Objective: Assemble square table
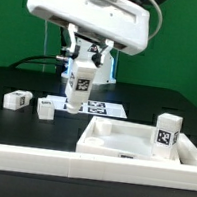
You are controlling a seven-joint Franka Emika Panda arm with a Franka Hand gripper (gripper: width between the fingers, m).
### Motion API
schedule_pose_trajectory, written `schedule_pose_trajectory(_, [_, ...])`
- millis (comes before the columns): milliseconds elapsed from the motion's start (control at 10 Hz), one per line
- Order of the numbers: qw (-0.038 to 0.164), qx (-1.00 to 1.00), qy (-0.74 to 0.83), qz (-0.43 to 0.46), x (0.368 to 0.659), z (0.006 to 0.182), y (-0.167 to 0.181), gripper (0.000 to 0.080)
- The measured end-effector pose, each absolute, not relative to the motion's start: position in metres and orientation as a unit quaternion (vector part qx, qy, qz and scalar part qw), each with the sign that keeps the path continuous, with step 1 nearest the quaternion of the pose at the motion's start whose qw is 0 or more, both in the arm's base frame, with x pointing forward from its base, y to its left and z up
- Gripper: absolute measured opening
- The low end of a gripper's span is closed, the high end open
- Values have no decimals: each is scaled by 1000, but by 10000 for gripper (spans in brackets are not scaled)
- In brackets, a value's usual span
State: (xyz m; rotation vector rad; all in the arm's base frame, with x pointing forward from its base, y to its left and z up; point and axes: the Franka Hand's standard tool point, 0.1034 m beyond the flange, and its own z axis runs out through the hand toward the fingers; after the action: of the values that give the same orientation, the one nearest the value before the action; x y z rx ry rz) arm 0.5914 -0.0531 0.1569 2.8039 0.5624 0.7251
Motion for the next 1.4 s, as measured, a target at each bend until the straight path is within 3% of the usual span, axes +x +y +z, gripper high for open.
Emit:
schedule_pose_trajectory(500, [76, 946, 198, 245, 599, 153, -27, 288])
schedule_pose_trajectory(1100, [75, 946, 201, 243, 600, 148, -24, 288])
schedule_pose_trajectory(1400, [63, 950, 203, 230, 602, 134, -13, 288])
